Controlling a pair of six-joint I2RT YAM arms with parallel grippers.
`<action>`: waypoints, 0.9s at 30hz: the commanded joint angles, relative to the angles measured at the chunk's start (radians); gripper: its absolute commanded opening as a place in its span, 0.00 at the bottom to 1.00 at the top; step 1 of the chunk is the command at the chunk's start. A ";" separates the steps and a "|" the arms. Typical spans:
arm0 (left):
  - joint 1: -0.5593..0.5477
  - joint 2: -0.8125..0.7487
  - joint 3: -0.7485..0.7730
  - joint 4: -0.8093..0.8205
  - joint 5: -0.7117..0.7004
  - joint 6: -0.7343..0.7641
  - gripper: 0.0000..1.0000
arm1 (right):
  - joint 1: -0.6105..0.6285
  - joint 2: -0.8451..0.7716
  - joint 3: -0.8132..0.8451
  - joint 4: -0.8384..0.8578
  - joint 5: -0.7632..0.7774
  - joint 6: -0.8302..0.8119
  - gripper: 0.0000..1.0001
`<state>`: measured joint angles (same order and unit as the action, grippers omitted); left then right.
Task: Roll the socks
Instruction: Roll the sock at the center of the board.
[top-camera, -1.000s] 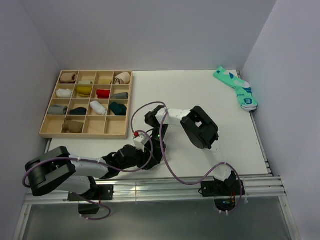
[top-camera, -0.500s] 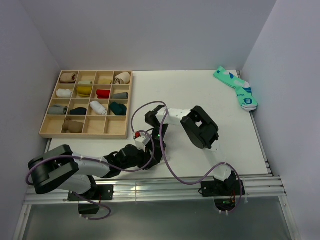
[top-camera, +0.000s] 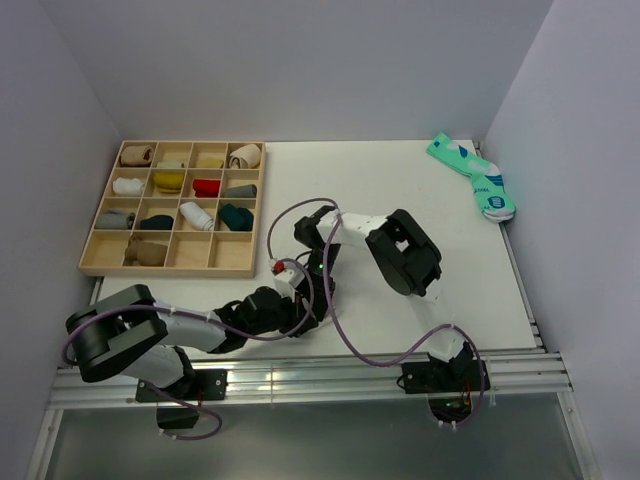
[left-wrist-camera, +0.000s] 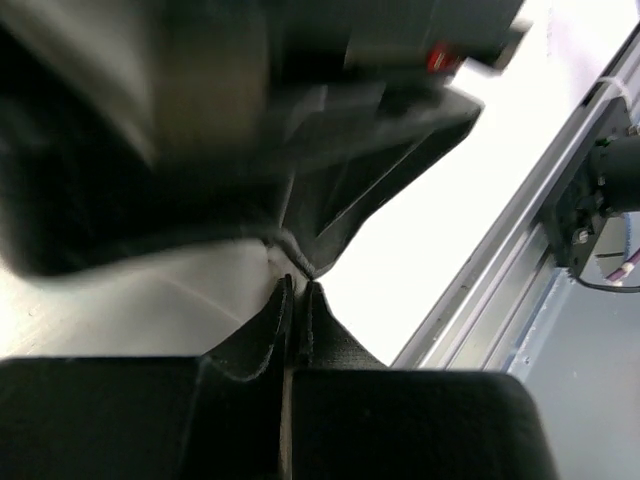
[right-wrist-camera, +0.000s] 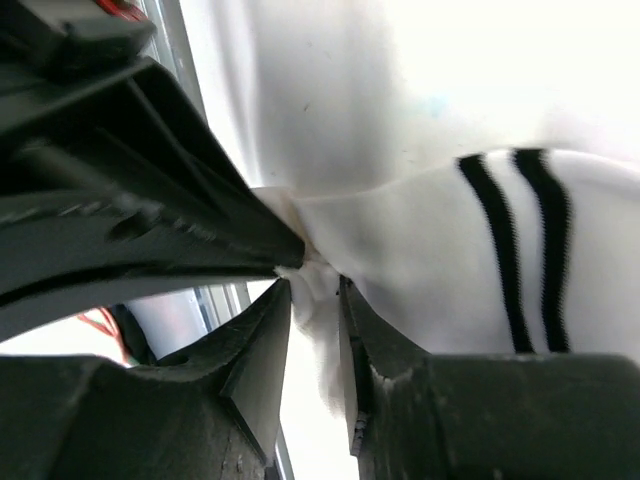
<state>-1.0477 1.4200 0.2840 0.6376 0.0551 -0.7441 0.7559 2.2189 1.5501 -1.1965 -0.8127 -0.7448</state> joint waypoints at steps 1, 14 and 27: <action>-0.005 0.036 0.017 -0.015 0.017 0.000 0.00 | -0.029 -0.068 0.027 0.083 -0.013 0.039 0.34; -0.005 0.025 0.026 -0.045 0.019 -0.006 0.00 | -0.053 -0.039 0.050 0.204 0.081 0.215 0.31; 0.032 0.056 0.063 -0.107 0.132 -0.043 0.00 | -0.055 -0.019 0.076 0.275 0.170 0.291 0.28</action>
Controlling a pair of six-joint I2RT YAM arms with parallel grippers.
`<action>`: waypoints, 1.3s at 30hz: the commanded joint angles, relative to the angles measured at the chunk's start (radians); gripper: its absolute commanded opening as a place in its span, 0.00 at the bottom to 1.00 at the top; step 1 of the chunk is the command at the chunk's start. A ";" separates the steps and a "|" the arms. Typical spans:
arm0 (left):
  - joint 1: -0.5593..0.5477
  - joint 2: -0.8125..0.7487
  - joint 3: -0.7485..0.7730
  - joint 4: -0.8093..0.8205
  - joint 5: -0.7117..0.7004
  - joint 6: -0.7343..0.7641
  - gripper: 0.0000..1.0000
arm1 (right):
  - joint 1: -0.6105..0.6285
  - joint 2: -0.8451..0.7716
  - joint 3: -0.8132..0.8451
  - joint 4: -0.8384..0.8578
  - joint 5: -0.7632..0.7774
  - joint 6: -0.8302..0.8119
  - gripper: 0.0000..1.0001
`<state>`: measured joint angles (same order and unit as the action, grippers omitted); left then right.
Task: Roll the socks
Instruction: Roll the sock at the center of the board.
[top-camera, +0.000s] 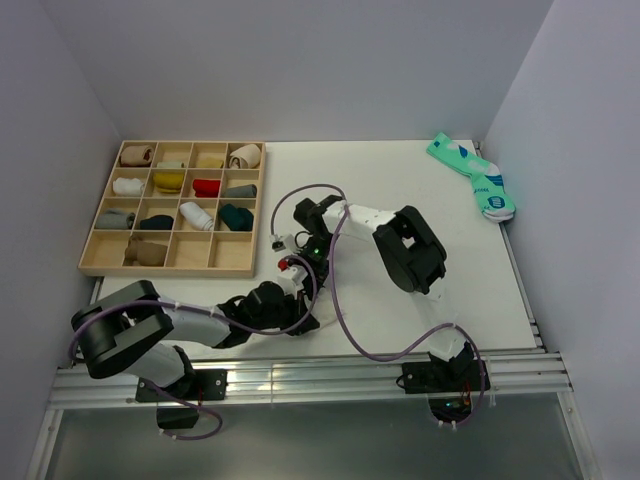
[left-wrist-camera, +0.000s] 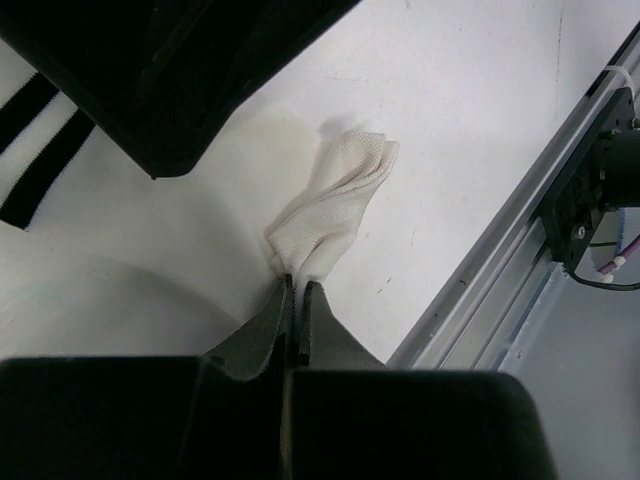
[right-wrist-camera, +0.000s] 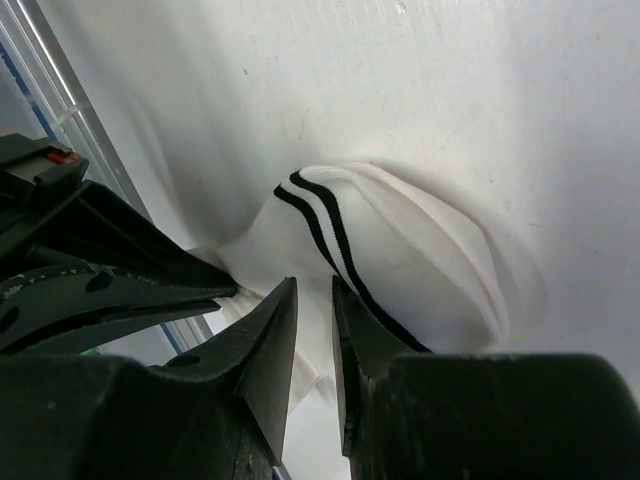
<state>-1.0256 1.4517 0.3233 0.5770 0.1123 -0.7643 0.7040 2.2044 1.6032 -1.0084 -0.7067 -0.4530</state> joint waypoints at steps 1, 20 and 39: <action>0.015 0.032 0.026 -0.048 0.084 -0.029 0.00 | -0.001 -0.009 0.017 0.091 0.064 0.000 0.28; 0.130 0.164 0.100 -0.256 0.271 -0.188 0.00 | -0.136 -0.229 -0.091 0.261 0.124 0.106 0.43; 0.285 0.297 0.263 -0.465 0.501 -0.237 0.00 | -0.247 -0.885 -0.615 0.359 0.199 -0.305 0.46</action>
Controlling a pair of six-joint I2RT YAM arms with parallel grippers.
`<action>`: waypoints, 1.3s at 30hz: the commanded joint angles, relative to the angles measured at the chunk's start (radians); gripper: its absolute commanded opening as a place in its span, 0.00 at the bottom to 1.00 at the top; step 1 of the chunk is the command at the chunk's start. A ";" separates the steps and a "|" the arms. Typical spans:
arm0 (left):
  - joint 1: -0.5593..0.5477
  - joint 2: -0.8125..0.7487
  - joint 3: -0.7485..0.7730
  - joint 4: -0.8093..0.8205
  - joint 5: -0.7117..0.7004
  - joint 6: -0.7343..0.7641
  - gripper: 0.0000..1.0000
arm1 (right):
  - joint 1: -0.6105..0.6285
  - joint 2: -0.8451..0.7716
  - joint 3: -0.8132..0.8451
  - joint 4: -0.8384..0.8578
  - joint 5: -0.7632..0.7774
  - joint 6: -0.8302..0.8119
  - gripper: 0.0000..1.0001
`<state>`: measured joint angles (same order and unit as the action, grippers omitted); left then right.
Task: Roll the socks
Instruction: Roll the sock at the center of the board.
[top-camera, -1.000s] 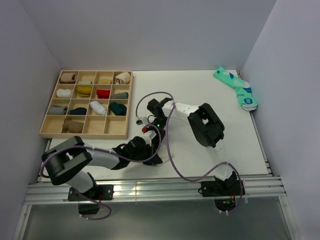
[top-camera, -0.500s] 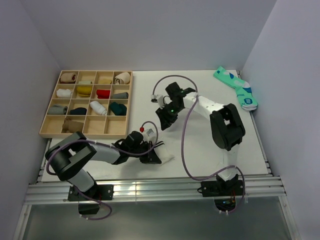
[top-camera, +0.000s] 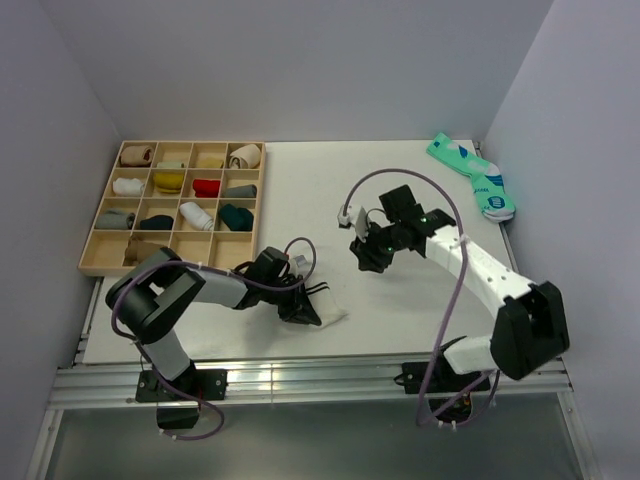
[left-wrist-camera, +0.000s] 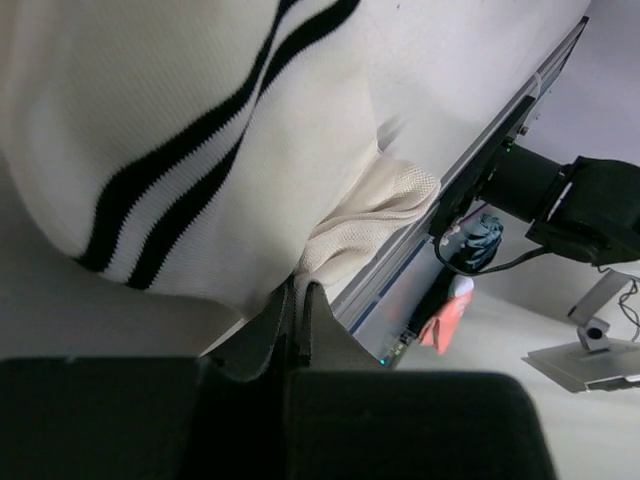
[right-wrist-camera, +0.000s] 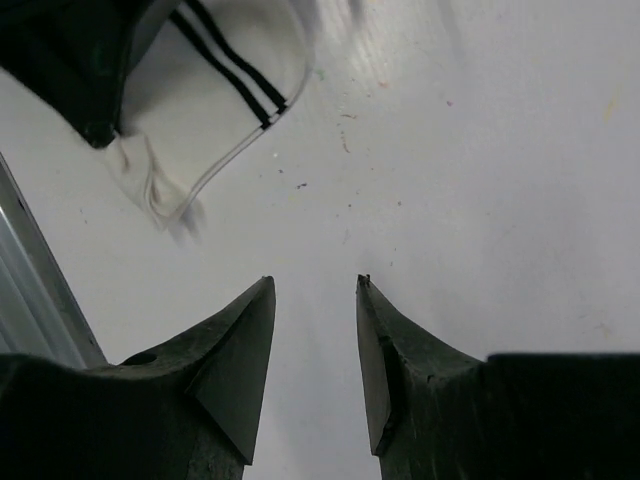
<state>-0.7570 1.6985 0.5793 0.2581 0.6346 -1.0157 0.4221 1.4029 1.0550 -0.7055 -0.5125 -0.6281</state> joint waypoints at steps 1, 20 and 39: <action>0.021 0.061 0.023 -0.158 -0.018 0.017 0.00 | 0.053 -0.113 -0.094 0.084 0.012 -0.154 0.46; 0.028 0.108 0.039 -0.168 0.014 -0.007 0.00 | 0.598 -0.219 -0.395 0.346 0.242 -0.179 0.50; 0.041 0.089 0.010 -0.157 0.037 0.011 0.00 | 0.716 -0.021 -0.406 0.511 0.408 -0.199 0.40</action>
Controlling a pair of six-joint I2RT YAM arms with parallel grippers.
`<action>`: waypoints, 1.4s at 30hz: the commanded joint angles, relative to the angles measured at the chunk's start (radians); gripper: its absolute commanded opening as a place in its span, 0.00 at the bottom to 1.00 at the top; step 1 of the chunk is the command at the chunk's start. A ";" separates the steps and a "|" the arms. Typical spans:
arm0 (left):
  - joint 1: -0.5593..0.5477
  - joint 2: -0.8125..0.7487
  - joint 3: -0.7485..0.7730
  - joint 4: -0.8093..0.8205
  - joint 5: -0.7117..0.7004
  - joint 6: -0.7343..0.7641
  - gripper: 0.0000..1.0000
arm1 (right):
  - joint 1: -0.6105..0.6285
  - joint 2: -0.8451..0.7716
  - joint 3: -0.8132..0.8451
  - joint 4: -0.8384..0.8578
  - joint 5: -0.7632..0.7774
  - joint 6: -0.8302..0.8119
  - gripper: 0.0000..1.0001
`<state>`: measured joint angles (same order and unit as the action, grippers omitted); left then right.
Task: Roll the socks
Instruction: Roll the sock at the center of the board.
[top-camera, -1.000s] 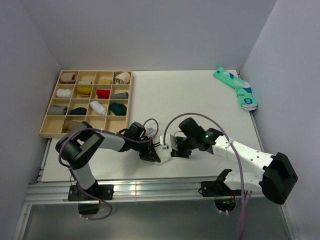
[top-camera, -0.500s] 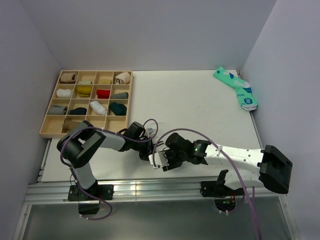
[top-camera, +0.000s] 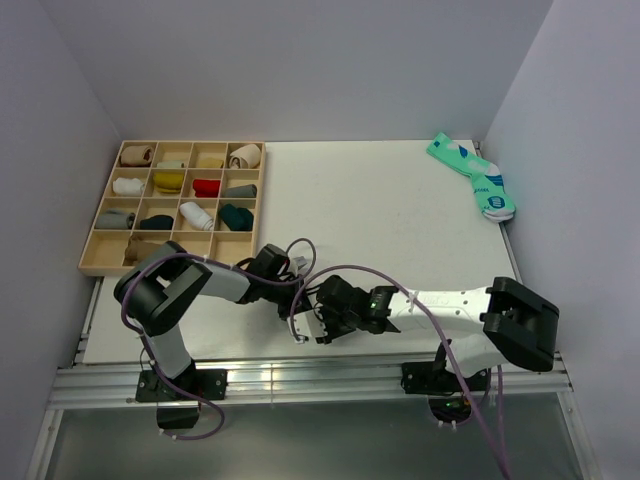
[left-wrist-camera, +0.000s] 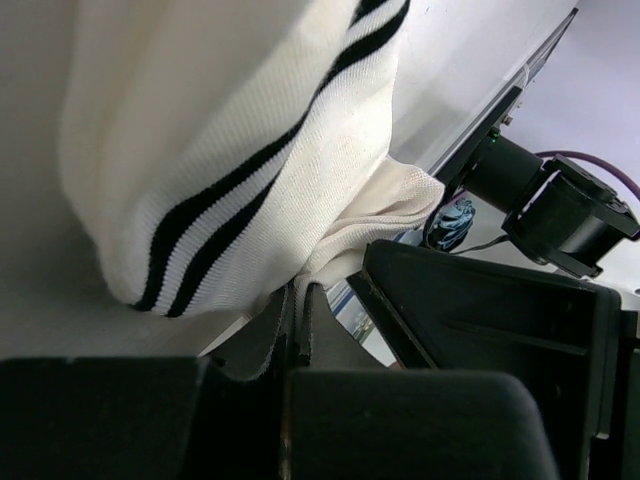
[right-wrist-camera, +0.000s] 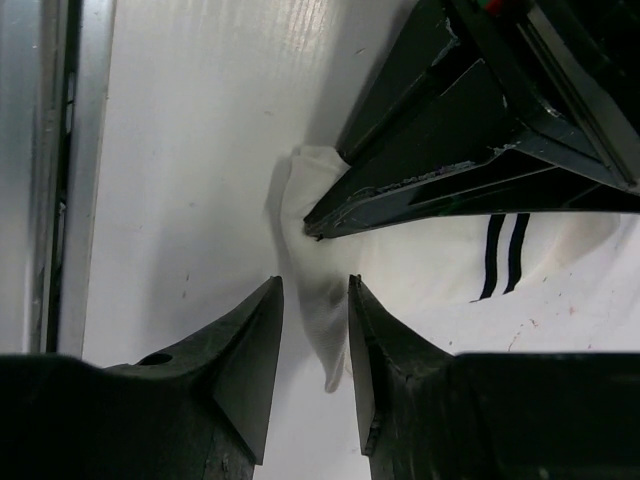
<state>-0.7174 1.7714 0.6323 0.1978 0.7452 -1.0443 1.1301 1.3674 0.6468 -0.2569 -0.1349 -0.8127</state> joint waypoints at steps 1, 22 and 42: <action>0.004 0.014 -0.045 -0.095 -0.073 0.041 0.00 | 0.007 0.028 0.004 0.064 0.032 -0.014 0.39; 0.018 -0.243 -0.129 -0.012 -0.256 -0.123 0.27 | -0.097 0.125 0.158 -0.220 -0.238 0.017 0.13; -0.161 -0.668 -0.333 0.123 -0.845 -0.079 0.23 | -0.369 0.650 0.688 -0.880 -0.647 -0.169 0.14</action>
<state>-0.8345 1.1164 0.3012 0.2409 0.0402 -1.1931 0.7757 1.9594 1.2659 -0.9630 -0.7025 -0.9203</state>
